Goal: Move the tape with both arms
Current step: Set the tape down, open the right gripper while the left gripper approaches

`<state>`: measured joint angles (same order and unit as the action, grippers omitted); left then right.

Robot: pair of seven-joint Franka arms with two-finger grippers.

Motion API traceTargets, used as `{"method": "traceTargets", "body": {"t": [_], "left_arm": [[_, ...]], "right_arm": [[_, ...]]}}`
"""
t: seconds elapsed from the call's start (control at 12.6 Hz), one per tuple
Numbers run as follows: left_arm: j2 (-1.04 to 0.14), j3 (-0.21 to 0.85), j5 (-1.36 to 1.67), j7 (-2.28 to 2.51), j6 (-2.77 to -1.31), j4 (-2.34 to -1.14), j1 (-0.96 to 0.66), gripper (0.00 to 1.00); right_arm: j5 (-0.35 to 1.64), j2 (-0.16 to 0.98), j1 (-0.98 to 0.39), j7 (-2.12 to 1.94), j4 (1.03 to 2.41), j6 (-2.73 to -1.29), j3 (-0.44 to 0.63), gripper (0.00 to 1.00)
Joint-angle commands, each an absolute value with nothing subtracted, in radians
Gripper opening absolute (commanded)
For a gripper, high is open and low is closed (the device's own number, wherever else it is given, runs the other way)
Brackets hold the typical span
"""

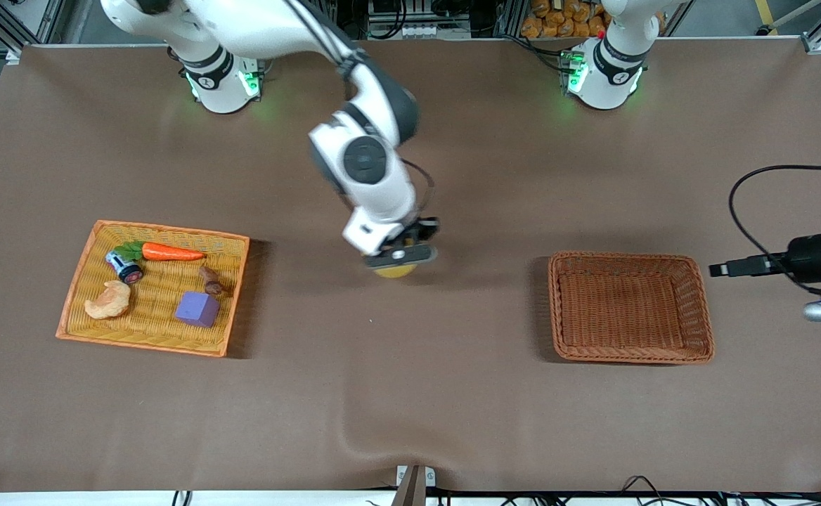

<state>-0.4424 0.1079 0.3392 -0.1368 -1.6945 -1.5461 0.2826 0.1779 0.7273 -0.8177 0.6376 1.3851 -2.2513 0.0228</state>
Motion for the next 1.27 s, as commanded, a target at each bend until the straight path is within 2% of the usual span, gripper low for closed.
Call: {"method": "traceTargets", "body": {"t": [0.0, 0.16, 0.24, 0.32, 0.4, 0.48, 0.55, 0.71, 0.95, 1.19], "left_arm": [[-0.535, 0.107, 0.327, -0.138, -1.692, -1.523, 0.194, 1.00], [-0.563, 0.110, 0.234, -0.100, -1.692, -1.526, 0.131, 1.00], [-0.574, 0.109, 0.201, -0.015, -1.692, -1.526, 0.095, 1.00], [-0.580, 0.112, 0.177, 0.064, -1.692, -1.526, 0.083, 1.00], [-0.580, 0.113, 0.176, 0.104, -1.687, -1.534, 0.081, 1.00], [-0.578, 0.114, 0.176, 0.116, -1.678, -1.546, 0.078, 1.00], [-0.577, 0.112, 0.176, 0.127, -1.658, -1.561, 0.083, 1.00], [-0.572, 0.109, 0.176, 0.137, -1.602, -1.572, 0.090, 1.00], [-0.545, 0.104, 0.155, 0.138, -1.498, -1.618, 0.094, 1.00], [-0.531, 0.112, 0.155, 0.182, -1.456, -1.655, 0.084, 1.00]], "right_arm": [[0.192, 0.886, -0.844, 0.675, 1.263, -2.368, 0.037, 0.00], [0.192, 0.929, -0.857, 0.678, 1.246, -2.396, 0.037, 0.00], [0.192, 0.936, -0.861, 0.681, 1.246, -2.396, 0.038, 0.25], [0.190, 0.931, -0.867, 0.692, 1.246, -2.390, 0.038, 0.57], [0.195, 0.911, -0.867, 0.722, 1.246, -2.382, 0.038, 0.67], [0.195, 0.885, -0.859, 0.727, 1.247, -2.370, 0.038, 0.88], [0.196, 0.853, -0.853, 0.727, 1.246, -2.297, 0.038, 1.00], [0.195, 0.740, -0.797, 0.707, 1.247, -2.138, 0.043, 1.00], [0.190, 0.528, -0.706, 0.666, 1.322, -1.927, 0.046, 1.00], [0.175, 0.381, -0.619, 0.632, 1.452, -1.850, 0.060, 1.00]]}}
